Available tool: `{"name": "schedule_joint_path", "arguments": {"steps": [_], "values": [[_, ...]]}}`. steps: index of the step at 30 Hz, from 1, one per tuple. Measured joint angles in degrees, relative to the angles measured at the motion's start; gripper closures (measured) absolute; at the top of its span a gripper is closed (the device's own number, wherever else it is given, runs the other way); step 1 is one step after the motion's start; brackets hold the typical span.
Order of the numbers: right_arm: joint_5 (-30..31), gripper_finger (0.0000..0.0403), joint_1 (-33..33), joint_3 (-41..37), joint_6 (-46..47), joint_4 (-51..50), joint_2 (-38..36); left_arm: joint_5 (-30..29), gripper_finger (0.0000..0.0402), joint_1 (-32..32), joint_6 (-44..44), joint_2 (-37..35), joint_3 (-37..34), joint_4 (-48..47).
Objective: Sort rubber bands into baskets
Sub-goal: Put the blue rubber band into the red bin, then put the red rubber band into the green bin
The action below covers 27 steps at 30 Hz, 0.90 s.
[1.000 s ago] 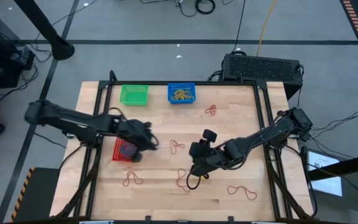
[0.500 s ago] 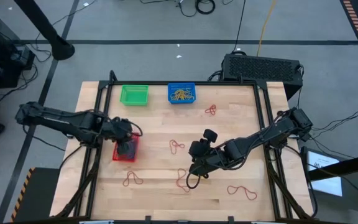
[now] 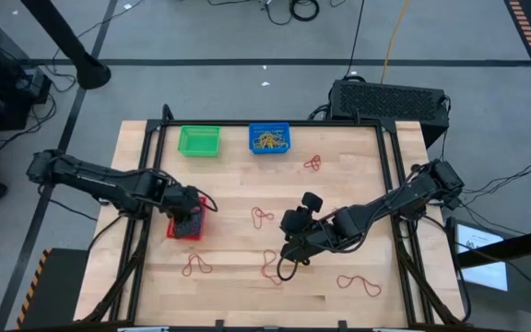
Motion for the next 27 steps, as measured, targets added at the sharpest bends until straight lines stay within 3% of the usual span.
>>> {"name": "schedule_joint_path", "arguments": {"steps": [6, 12, 19, 27], "values": [[0.01, 0.0255, 0.0, 0.0, -0.18, -0.02, 0.0, -0.07, 0.028, 0.15, -0.02, 0.09, 0.45, -1.15], [0.03, 0.0255, 0.0, 0.0, -0.79, -0.04, 0.0, -0.09, 0.0271, 0.69, 3.92, 0.09, 3.61, -0.77], [1.65, 0.0255, 0.0, 0.0, -1.09, -0.08, 0.02, -4.25, 0.0271, 0.67, 21.46, 2.81, 4.3, 27.21], [1.58, 0.0255, 0.01, 0.0, 0.61, -0.51, 0.04, -3.23, 0.0271, 2.87, 37.78, 22.23, 4.15, 55.2]]}}
